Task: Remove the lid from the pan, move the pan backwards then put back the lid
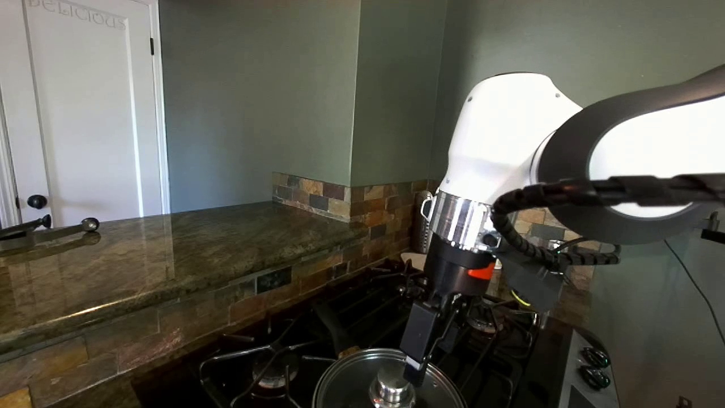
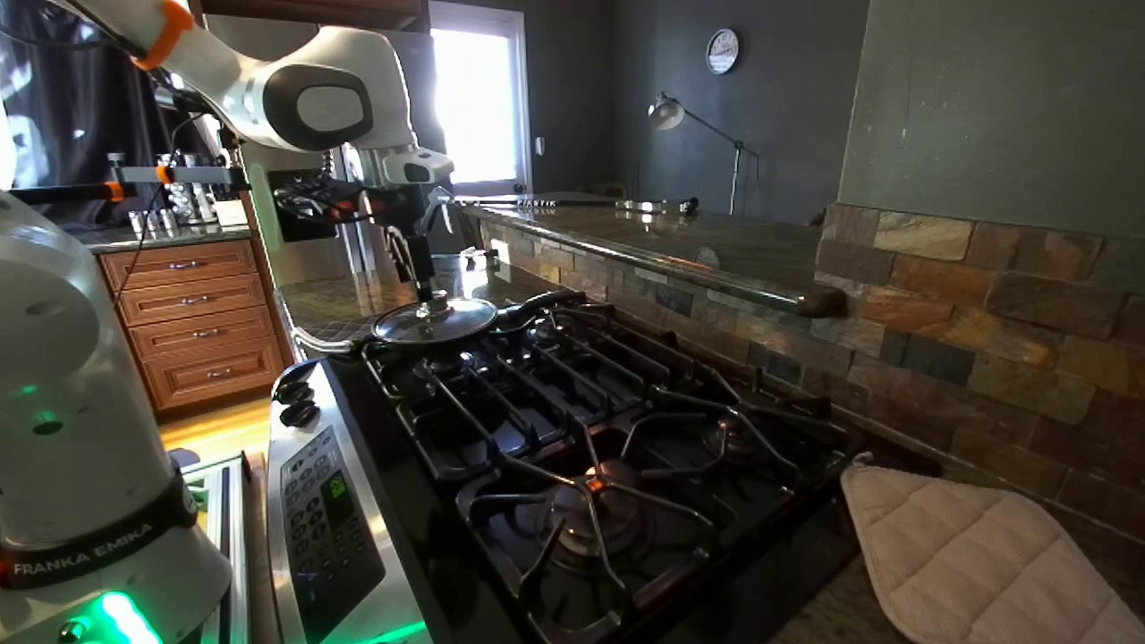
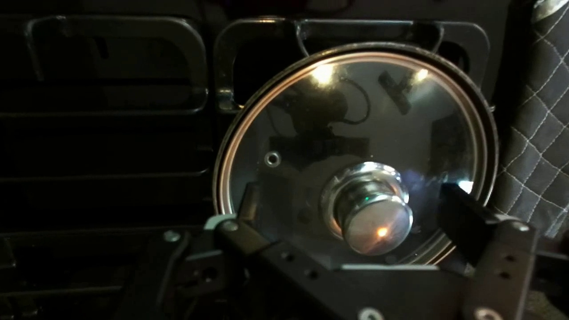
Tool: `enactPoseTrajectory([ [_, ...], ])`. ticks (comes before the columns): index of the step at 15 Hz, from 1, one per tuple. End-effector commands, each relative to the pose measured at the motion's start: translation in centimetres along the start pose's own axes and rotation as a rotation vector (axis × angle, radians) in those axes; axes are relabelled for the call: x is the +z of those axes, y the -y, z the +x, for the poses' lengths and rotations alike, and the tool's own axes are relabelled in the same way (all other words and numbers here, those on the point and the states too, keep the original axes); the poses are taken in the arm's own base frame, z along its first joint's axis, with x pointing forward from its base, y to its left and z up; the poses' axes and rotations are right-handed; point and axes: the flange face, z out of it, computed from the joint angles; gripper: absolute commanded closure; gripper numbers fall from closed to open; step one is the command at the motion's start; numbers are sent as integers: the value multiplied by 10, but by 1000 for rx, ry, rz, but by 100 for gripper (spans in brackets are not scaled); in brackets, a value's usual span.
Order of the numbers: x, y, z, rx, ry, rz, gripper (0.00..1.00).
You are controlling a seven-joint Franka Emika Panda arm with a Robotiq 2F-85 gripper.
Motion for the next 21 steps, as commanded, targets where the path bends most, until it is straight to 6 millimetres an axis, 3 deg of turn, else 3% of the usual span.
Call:
enactPoseTrajectory([
  [1, 10, 12, 4, -16, -23, -16, 0],
  [11, 24, 28, 21, -76, -48, -21, 2],
  [19, 29, 35, 32, -99, -35, -28, 70],
  [20, 29, 35, 32, -100, -35, -29, 77],
  [21, 29, 35, 32, -101, -35, -29, 77],
])
